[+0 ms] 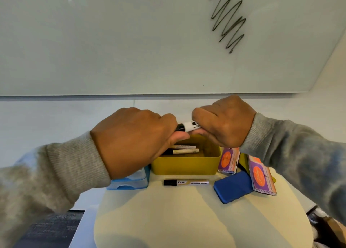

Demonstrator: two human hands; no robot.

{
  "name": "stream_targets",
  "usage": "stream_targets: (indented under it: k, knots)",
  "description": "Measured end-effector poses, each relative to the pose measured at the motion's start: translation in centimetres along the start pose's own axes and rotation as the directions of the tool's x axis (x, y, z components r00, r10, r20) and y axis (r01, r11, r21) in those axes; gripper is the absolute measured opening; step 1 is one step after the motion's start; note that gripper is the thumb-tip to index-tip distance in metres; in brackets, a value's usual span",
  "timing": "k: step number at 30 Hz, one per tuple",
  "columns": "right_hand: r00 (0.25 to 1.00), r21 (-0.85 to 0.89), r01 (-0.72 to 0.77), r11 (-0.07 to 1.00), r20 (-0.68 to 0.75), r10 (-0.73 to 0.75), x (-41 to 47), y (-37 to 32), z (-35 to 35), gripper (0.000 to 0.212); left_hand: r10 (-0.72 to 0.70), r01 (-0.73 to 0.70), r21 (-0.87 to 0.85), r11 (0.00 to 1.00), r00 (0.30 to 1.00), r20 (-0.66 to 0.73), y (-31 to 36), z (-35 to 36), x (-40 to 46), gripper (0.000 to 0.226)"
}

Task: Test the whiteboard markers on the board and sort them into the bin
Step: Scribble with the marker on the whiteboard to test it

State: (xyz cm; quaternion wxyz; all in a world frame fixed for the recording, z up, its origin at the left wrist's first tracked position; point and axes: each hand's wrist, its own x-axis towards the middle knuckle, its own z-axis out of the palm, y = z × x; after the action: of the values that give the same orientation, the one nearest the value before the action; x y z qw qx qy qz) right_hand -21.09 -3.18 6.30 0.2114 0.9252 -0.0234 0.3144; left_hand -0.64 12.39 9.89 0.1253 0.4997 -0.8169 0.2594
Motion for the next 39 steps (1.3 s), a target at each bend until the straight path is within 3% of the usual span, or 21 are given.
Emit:
stream_targets:
  k: [4, 9, 14, 18, 22, 26, 30, 32, 34, 39]
  knots:
    - [0.956, -0.089, -0.287, 0.954, 0.043, 0.291, -5.7, 3.6, -1.1, 0.039, -0.162, 0.162, -0.050, 0.985, 0.987, 0.014, -3.0, -0.8, -2.4, 0.044]
    - [0.925, -0.035, -0.354, 0.935, 0.134, 0.356, -6.6, 1.5, 1.1, 0.041, -0.170, 0.184, -0.144, 0.972, 0.980, 0.104, -2.4, 2.3, -1.8, 0.040]
    - [0.784, 0.234, -0.619, 0.749, 0.229, 0.577, -6.0, 0.4, 1.2, 0.043, -0.243, 0.250, -0.215, 0.944, 0.968, 0.060, -2.5, 3.9, -0.4, 0.039]
    - [0.717, 0.460, -0.665, 0.588, 0.174, 0.675, -3.9, 0.0, 0.0, 0.023, -0.315, 0.299, -0.259, 0.918, 0.949, -0.021, -2.9, 4.9, 1.1, 0.027]
    - [0.601, 0.722, -0.607, 0.333, 0.143, 0.786, -1.3, -0.3, -1.5, 0.015, -0.358, 0.319, -0.307, 0.897, 0.931, -0.079, -3.5, 5.0, 2.4, 0.029]
    - [0.542, 0.808, -0.539, 0.239, 0.115, 0.833, 0.1, -0.6, -2.1, 0.011, -0.386, 0.326, -0.317, 0.891, 0.910, -0.151, -3.9, 4.3, 3.4, 0.029]
    - [0.406, 0.899, -0.422, 0.118, 0.070, 0.911, 0.0, -0.6, -1.9, 0.017, -0.407, 0.314, -0.355, 0.880, 0.885, -0.226, -5.0, 3.5, 4.8, 0.028]
    - [0.325, 0.948, -0.318, 0.001, 0.108, 0.940, 0.3, -0.6, -1.5, 0.023, -0.408, 0.297, -0.368, 0.881, 0.870, -0.276, -5.8, 3.1, 5.7, 0.031]
    - [0.274, 0.972, -0.220, -0.087, 0.147, 0.951, 0.9, -0.5, -1.4, 0.014, -0.405, 0.279, -0.368, 0.887, 0.853, -0.329, -6.5, 2.6, 6.8, 0.031]
    - [0.248, 0.985, -0.166, -0.054, 0.094, 0.964, 3.6, 1.0, -2.7, 0.017, -0.354, 0.263, -0.252, 0.931, 0.817, -0.455, -9.2, 0.5, 10.2, 0.025]
